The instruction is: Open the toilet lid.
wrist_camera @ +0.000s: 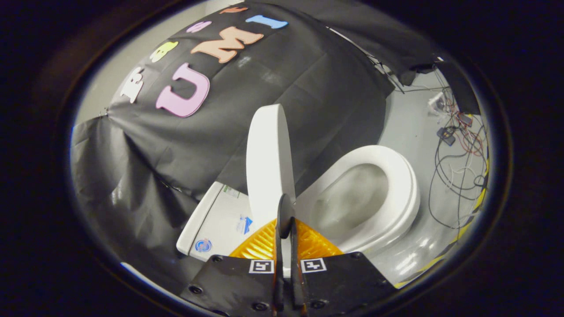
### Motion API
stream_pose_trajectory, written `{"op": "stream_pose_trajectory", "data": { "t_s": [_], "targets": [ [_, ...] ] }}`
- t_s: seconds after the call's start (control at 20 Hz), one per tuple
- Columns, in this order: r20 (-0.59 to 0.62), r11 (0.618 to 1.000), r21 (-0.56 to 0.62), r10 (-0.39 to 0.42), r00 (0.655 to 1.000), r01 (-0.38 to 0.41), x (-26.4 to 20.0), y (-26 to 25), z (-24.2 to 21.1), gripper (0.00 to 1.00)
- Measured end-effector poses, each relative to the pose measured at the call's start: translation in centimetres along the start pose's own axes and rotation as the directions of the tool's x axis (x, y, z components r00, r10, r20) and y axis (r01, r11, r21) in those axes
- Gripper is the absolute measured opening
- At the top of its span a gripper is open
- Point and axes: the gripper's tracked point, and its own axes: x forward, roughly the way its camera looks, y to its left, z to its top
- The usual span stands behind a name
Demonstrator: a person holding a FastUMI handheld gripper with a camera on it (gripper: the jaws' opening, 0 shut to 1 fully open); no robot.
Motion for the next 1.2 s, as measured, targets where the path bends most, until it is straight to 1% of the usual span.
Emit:
{"op": "stream_pose_trajectory", "data": {
  "t_s": [0.1,0.5,0.8,0.85,1.2],
  "targets": [
    [-0.002,1.0,-0.01,0.004,1.0,-0.004,0.0,0.9,-0.1,0.08],
    [-0.037,0.99,-0.137,0.027,0.999,-0.032,0.3,4.8,-0.7,0.11],
    [-0.048,0.982,-0.179,0.044,0.998,-0.052,0.6,7.0,-1.2,0.11],
    [-0.049,0.98,-0.187,0.051,0.997,-0.06,0.7,7.6,-1.4,0.15],
    [-0.075,0.966,-0.245,0.07,0.995,-0.086,1.2,10.6,-2.4,0.15]
  ]
}}
